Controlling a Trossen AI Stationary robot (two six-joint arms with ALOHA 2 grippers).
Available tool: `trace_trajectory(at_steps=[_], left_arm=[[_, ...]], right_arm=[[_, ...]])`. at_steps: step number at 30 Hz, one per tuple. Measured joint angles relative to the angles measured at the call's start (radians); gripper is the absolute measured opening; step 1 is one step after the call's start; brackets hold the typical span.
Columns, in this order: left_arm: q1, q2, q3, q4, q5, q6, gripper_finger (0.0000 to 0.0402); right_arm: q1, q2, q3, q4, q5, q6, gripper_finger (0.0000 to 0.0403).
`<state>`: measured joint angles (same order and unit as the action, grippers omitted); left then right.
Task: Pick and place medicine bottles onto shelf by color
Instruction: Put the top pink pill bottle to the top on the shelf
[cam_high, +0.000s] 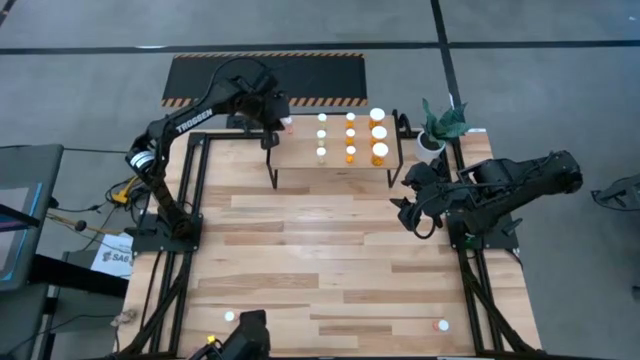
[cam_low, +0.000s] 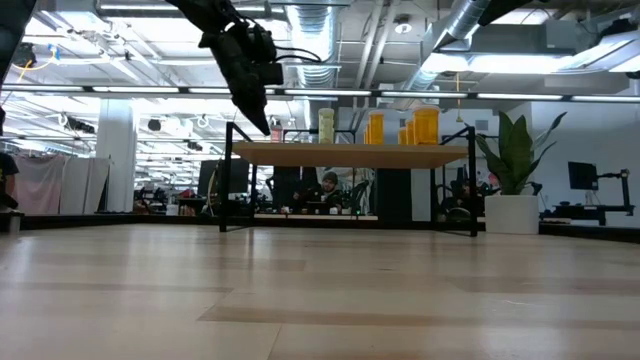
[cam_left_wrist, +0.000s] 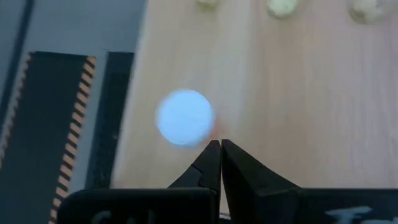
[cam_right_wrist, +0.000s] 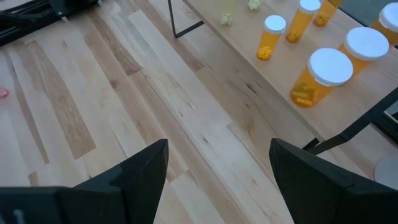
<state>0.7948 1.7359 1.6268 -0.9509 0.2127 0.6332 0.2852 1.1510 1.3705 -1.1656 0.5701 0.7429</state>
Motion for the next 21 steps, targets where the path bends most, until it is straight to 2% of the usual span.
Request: trace_trajectory(at_steps=[21], left_arm=[[-0.029, 0.039, -0.001, 0.043, -0.012, -0.012, 0.0000]], right_arm=[[-0.007, 0.000, 0.000, -0.001, 0.000, -0.011, 0.0302]])
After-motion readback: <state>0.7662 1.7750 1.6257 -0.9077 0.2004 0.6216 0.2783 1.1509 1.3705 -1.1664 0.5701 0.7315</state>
